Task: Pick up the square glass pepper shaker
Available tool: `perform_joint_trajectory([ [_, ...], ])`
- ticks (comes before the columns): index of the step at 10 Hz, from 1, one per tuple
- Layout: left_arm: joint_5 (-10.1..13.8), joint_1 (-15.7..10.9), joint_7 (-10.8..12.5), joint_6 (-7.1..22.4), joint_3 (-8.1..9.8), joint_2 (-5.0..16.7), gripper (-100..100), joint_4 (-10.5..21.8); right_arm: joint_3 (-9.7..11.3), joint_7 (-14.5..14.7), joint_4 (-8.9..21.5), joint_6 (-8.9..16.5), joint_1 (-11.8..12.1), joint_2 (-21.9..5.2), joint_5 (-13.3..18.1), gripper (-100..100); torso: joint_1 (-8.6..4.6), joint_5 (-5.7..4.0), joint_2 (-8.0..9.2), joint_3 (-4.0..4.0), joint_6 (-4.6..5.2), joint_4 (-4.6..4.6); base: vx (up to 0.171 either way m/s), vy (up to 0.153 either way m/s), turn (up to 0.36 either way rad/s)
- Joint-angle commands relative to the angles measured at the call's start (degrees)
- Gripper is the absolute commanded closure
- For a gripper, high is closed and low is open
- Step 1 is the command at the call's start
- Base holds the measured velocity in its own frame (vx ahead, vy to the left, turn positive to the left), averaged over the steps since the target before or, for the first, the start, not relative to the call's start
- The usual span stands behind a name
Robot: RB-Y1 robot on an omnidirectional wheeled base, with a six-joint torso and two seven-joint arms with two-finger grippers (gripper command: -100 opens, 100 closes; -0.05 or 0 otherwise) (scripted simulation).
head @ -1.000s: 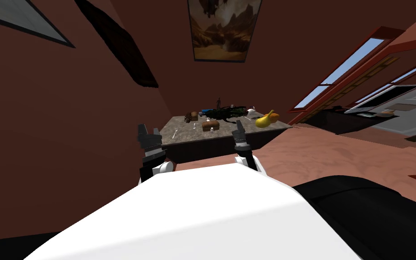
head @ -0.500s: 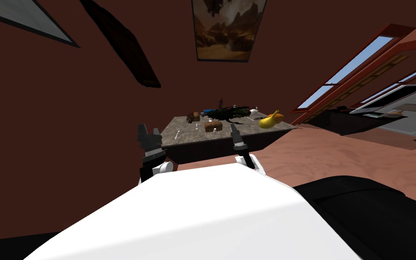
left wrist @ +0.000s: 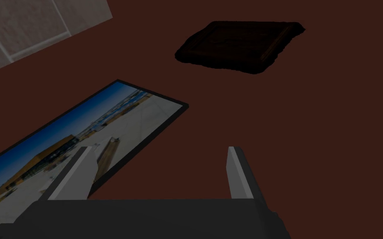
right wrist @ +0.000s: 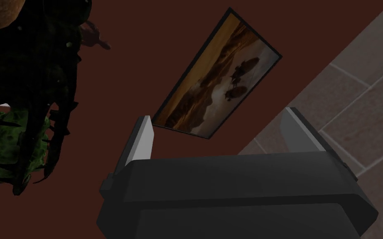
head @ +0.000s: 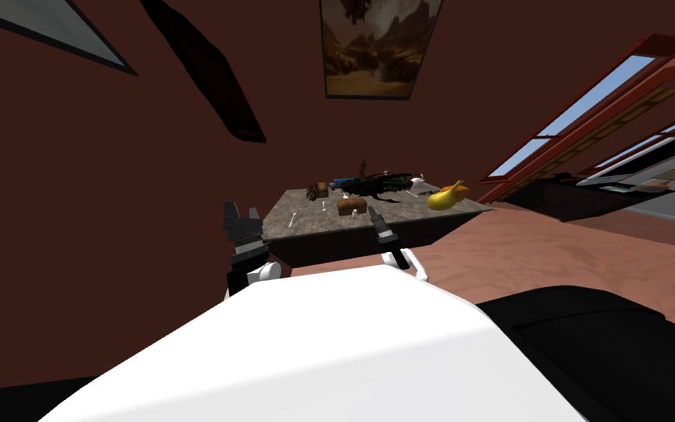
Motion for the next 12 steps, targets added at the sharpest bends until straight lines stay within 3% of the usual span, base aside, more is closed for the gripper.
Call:
perform_joint_trajectory([
  [1, 0.0, 0.0, 0.0, 0.0, 0.00, 0.0, 0, 0.0, -0.6, 0.6, 1.7, -0.2, -0.5, -0.8, 0.4, -100, 0.00, 0.00, 0.00, 0.00, 0.00, 0.00, 0.028, 0.066, 0.002],
  [6, 0.0, 0.0, 0.0, 0.0, 0.00, 0.0, 0, 0.0, -1.8, 7.3, 9.7, 2.6, -3.7, -4.6, 6.4, -100, 0.02, 0.01, 0.03, 0.02, 0.00, 0.01, 0.046, 0.091, 0.018],
  [11, 0.0, 0.0, 0.0, 0.0, 0.00, 0.0, 0, 0.0, -2.4, 11.4, 15.7, 4.3, -5.7, -7.4, 10.0, -100, -0.16, -0.02, 0.10, 0.06, 0.02, 0.02, 0.034, 0.067, 0.010],
  [12, 0.0, 0.0, 0.0, 0.0, 0.00, 0.0, 0, 0.0, -2.4, 11.4, 15.7, 4.3, -5.7, -7.4, 10.0, -100, -0.18, -0.03, 0.11, 0.06, 0.01, 0.02, 0.028, 0.045, 0.005],
])
